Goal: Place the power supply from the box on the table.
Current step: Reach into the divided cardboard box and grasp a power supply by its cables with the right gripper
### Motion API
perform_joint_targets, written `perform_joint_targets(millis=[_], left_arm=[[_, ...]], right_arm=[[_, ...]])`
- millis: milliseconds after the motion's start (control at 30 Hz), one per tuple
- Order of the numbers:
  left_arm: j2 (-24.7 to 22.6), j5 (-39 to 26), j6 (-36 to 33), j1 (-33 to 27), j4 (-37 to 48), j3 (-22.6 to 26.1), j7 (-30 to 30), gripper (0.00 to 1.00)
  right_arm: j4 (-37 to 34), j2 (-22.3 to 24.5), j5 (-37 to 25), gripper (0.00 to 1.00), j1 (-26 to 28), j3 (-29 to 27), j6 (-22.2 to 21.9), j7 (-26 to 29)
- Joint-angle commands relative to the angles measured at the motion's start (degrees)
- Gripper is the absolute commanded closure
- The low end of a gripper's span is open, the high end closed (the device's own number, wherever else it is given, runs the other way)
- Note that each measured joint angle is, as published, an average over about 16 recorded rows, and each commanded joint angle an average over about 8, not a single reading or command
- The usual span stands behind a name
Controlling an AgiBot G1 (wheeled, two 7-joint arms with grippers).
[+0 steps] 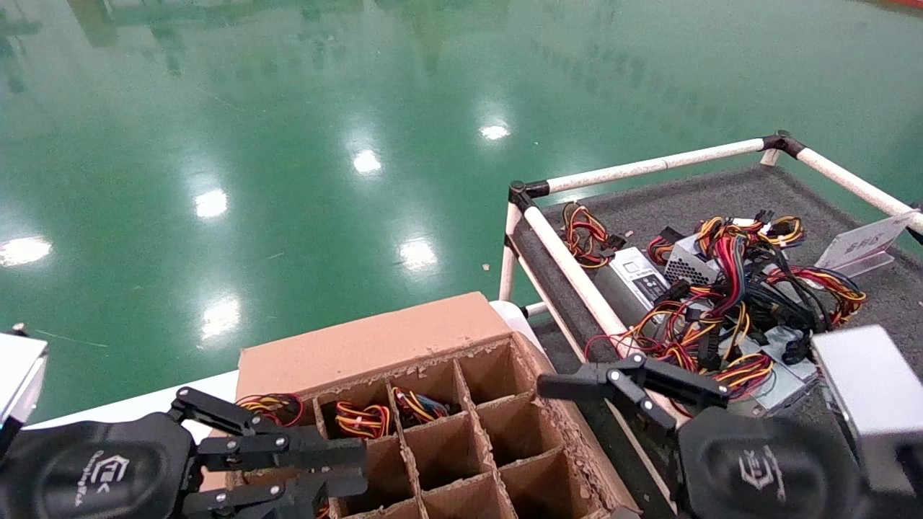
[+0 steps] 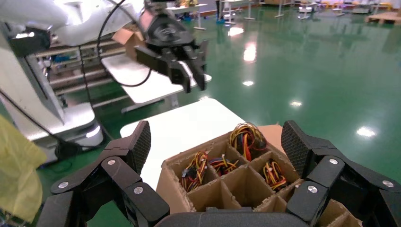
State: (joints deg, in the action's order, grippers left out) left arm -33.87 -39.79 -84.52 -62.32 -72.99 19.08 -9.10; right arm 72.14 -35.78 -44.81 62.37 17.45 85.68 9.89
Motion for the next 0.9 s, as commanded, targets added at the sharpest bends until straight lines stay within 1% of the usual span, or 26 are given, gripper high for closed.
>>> perform_joint_targets(millis=[33,233,533,667,900], left_arm=[[0.00,0.00,0.00,0.00,0.00,0.00,0.00,0.00],[0.00,0.00,-0.01,-0.01,0.02,0.01,0.01,0.00],[0.00,0.01,-0.01,-0.02,0.02,0.03,0.02,0.00],[0.00,0.02,0.00,-0.02,0.02,0.03,0.02,0.00],[0.01,0.02,0.00,-0.02,0.02,0.04,0.02,0.00]], right_arm=[[-0.14,0.07,-0.63,0.00,-0.15,0.24,-0.07,-0.17],[-4.43,-3.40,-6.62,0.00,3.48,3.42,0.72,-1.91],[-14.93,-11.41,-14.54,0.00,10.54,8.71,2.45,-5.42],[-21.49,-15.75,-18.86,0.00,15.18,11.27,2.77,-8.19],[-35.59,-23.67,-25.31,0.00,22.84,14.98,1.94,-14.93]])
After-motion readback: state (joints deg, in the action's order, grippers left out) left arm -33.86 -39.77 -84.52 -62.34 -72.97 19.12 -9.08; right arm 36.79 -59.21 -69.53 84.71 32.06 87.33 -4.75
